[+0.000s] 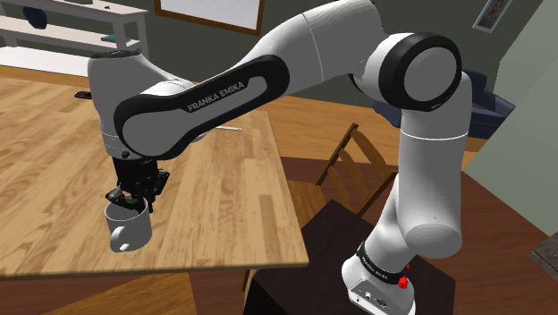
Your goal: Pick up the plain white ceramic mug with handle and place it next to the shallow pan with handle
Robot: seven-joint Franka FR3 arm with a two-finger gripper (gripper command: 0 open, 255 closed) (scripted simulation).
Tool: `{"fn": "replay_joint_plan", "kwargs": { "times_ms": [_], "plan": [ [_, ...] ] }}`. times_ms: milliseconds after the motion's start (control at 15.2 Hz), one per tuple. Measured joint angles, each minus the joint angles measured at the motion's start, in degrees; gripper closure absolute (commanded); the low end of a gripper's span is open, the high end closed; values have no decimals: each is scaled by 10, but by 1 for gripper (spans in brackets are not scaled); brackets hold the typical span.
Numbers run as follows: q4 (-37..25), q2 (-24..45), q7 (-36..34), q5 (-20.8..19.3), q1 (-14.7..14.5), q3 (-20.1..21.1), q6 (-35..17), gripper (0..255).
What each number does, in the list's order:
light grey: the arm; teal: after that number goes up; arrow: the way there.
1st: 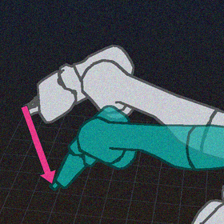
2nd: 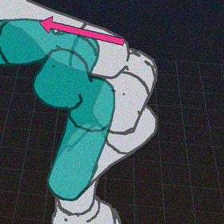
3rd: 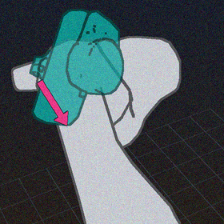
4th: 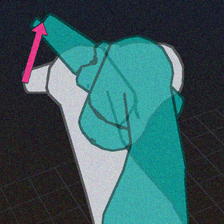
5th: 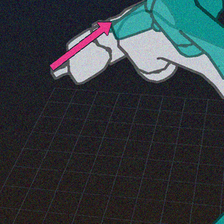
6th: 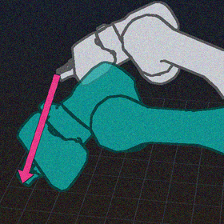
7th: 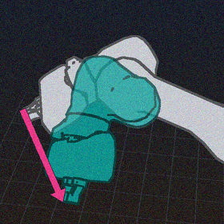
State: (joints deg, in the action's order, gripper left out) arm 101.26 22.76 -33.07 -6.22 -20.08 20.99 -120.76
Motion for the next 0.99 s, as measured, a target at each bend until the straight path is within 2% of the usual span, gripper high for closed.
{"fn": "replay_joint_plan", "kwargs": {
  "times_ms": [990],
  "plan": [
    [-56,-39,7,17,4,8,92,255]
  ]
}}
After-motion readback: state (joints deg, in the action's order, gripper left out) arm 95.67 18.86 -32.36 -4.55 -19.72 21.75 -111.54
